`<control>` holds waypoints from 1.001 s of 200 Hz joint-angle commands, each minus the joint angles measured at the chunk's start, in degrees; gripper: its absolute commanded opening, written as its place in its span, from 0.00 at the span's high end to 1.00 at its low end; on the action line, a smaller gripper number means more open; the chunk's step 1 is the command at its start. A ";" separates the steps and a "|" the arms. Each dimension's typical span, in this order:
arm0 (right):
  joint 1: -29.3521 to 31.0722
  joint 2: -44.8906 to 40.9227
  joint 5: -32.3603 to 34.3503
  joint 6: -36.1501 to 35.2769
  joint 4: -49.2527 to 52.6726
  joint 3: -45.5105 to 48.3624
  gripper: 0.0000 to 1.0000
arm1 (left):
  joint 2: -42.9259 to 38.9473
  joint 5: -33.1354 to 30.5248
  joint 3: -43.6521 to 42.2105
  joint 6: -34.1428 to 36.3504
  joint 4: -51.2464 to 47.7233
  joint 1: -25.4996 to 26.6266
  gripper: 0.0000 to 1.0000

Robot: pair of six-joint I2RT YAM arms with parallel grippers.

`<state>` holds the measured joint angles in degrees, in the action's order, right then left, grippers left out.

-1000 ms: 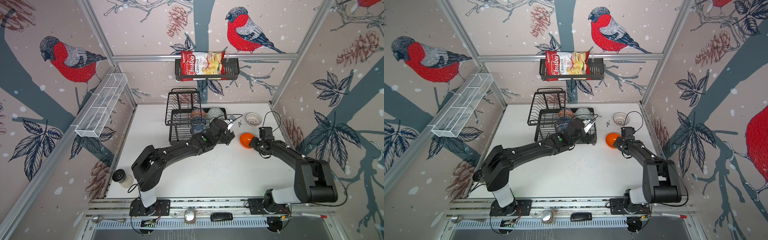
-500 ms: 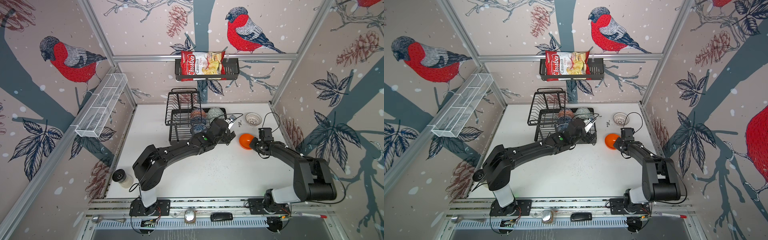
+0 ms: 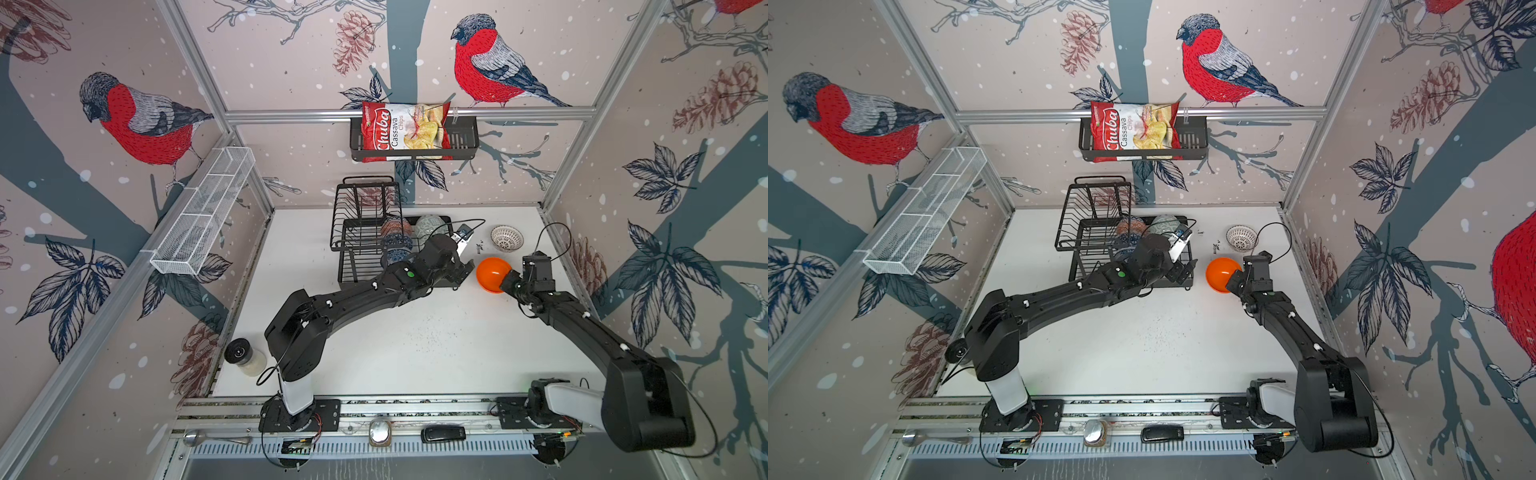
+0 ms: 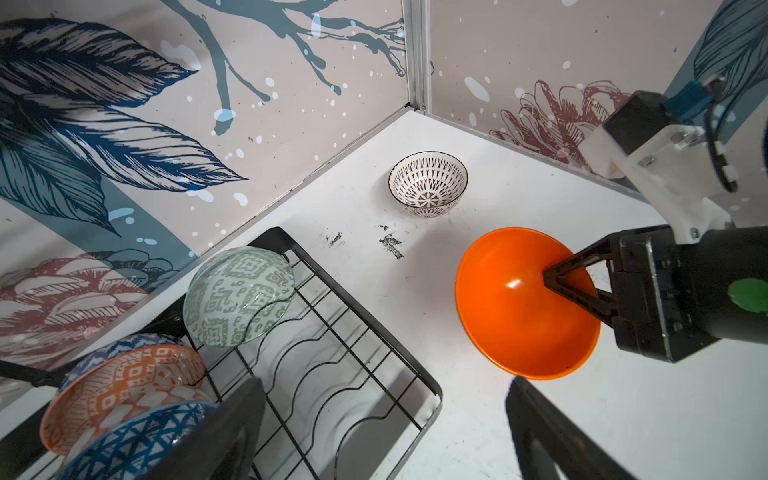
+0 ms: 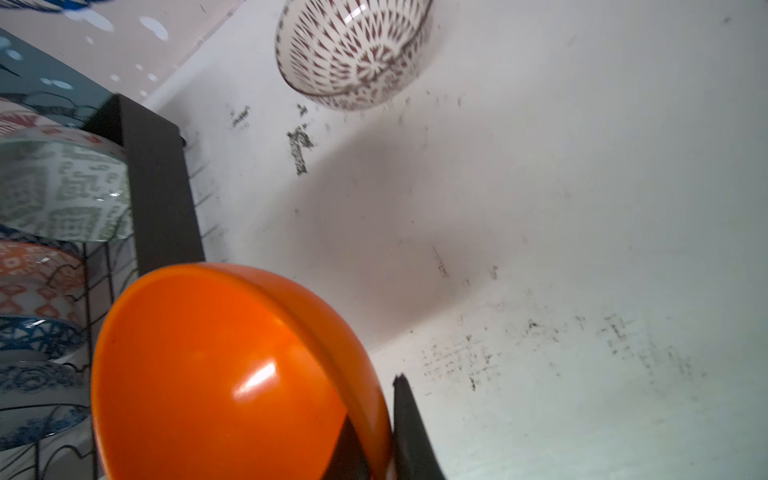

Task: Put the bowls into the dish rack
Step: 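Lift the orange bowl and carry it toward the left gripper with the right gripper, then grasp the orange bowl rim with the left gripper beside the right gripper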

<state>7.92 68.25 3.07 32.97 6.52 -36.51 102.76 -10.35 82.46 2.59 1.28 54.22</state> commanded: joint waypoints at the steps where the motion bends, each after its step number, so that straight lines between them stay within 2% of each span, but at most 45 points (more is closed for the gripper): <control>1: 2.15 -2.90 2.19 1.37 -3.75 -0.78 0.99 | -0.70 3.57 0.61 -4.39 0.43 -0.85 0.13; 34: 6.31 -5.57 5.25 3.53 -5.18 -2.11 1.00 | -0.42 8.67 1.41 -9.72 0.58 -2.11 0.20; 76: 11.75 -6.45 7.82 5.93 -6.96 -4.29 1.00 | 0.10 11.59 1.12 -14.61 1.69 -3.58 0.33; 113: 17.19 -6.57 13.26 5.99 -6.78 -7.39 1.00 | 0.73 13.15 0.95 -16.89 2.15 -4.57 0.44; 139: 20.48 -6.90 16.08 6.38 -7.81 -8.06 1.00 | 1.06 15.07 0.89 -17.58 2.73 -5.38 0.54; 162: 23.96 -6.99 20.89 6.40 -7.59 -8.58 1.00 | 1.04 14.57 0.80 -17.50 2.73 -5.60 0.70; 187: 25.88 -7.00 22.94 6.62 -8.01 -8.36 1.00 | 1.02 14.97 0.72 -17.53 2.82 -5.64 0.75; 200: 26.41 -7.28 23.49 7.08 -8.60 -7.79 1.00 | 1.12 15.35 0.77 -17.69 2.87 -5.62 0.82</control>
<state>33.34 61.69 24.27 38.89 2.22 -44.45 103.66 3.25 83.40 -15.86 2.61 48.58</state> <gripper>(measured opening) 0.103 0.243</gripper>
